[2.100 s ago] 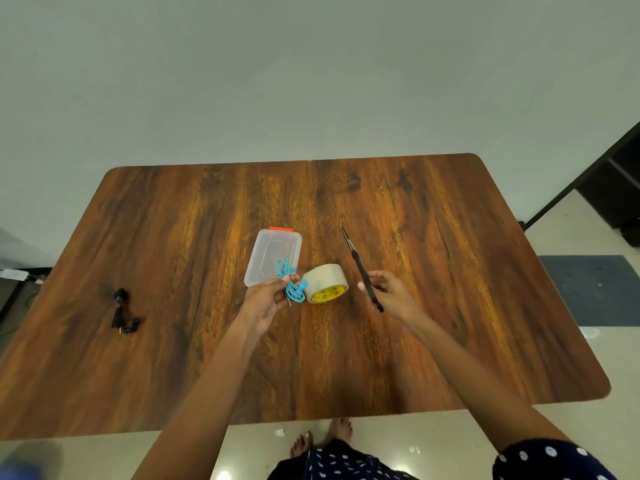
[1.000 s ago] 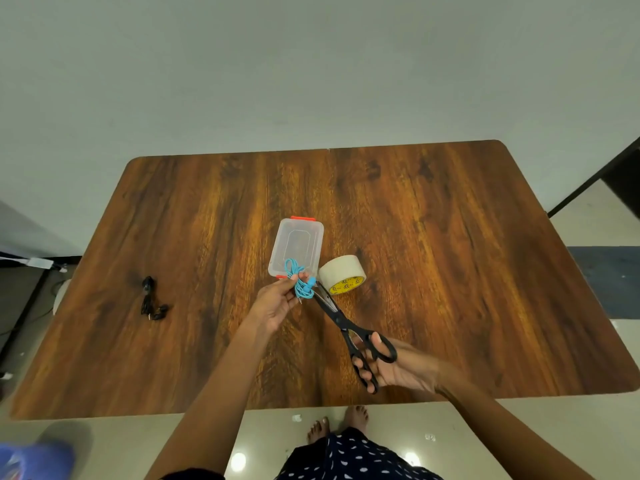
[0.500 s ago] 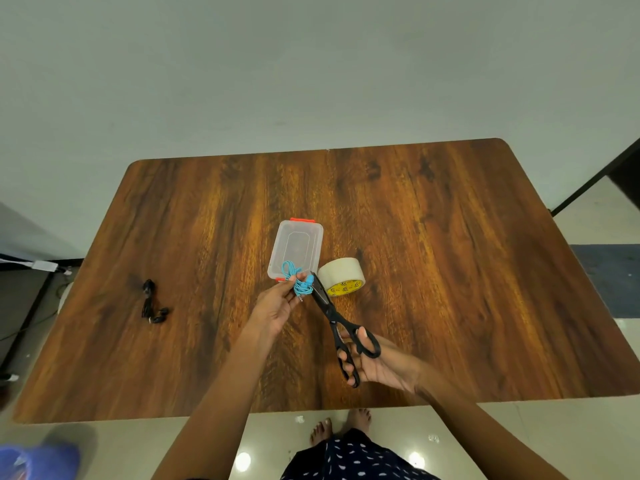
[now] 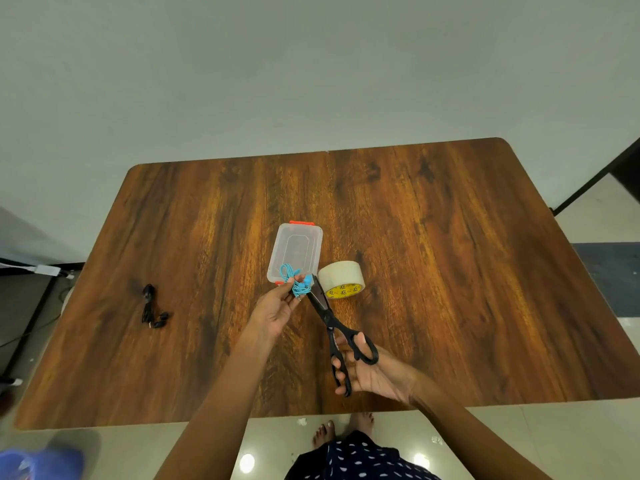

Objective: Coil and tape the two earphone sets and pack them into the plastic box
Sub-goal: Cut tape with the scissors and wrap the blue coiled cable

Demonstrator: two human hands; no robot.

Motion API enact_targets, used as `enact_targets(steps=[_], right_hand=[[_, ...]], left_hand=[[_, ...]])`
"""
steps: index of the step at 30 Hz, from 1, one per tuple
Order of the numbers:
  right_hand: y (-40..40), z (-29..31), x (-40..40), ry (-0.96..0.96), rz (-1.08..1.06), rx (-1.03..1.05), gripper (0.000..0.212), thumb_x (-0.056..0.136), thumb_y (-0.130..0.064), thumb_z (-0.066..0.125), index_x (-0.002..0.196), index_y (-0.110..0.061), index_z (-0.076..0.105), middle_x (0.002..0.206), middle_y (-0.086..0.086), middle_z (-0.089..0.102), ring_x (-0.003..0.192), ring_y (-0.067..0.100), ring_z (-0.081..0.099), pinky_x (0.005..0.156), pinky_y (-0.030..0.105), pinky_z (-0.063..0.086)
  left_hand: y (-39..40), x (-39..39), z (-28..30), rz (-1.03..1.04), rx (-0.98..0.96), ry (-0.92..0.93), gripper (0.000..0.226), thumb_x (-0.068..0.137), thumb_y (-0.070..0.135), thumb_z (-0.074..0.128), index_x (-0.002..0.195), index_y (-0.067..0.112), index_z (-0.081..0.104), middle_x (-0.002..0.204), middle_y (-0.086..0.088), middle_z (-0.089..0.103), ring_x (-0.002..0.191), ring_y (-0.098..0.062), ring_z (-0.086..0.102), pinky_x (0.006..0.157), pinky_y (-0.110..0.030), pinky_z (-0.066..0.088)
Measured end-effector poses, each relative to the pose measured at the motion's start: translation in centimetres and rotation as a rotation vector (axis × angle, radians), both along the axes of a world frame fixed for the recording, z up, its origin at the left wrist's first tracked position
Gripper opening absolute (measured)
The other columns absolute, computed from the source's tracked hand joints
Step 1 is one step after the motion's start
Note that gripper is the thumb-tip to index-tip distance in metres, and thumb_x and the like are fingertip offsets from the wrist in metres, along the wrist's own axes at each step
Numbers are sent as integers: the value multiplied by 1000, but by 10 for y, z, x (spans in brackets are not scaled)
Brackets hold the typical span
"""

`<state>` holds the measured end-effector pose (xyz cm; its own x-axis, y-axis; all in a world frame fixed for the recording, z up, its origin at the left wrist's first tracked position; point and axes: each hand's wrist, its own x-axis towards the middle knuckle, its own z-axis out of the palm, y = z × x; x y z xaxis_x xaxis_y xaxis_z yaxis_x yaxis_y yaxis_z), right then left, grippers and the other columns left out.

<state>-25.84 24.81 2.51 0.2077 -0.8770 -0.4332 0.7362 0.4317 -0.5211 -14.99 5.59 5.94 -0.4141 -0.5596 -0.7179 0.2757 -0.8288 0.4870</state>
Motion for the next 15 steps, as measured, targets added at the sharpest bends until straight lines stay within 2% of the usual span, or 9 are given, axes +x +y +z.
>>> enact_targets(steps=[4, 7, 12, 15], right_hand=[[-6, -3, -1, -8, -22, -7, 73, 69, -57, 74, 119, -15, 43, 94, 9, 55, 84, 21, 58, 81, 41, 55], [-13, -2, -1, 9, -14, -18, 72, 69, -58, 74, 118, -14, 44, 94, 9, 56, 83, 20, 59, 80, 41, 55], [-18, -3, 1, 35, -30, -17, 74, 68, -61, 72, 118, -15, 44, 92, 8, 57, 80, 19, 59, 77, 39, 56], [-18, -3, 2, 69, -46, -20, 73, 69, -63, 70, 118, -15, 44, 90, 6, 57, 77, 17, 58, 72, 36, 56]], left_hand=[[-1, 0, 0, -24, -7, 6, 39, 96, 0, 48, 134, -6, 44, 108, -19, 64, 97, -23, 63, 67, -32, 59], [-1, 1, 0, -44, -20, -9, 37, 96, 1, 48, 132, -5, 46, 107, -17, 65, 97, -22, 64, 77, -35, 57], [-1, 1, -1, -41, -20, -14, 33, 95, 0, 50, 127, -5, 49, 108, -18, 65, 97, -23, 64, 69, -32, 58], [-2, 1, -2, -52, -39, -31, 28, 95, 1, 50, 122, -6, 53, 99, -16, 70, 88, -20, 69, 67, -31, 59]])
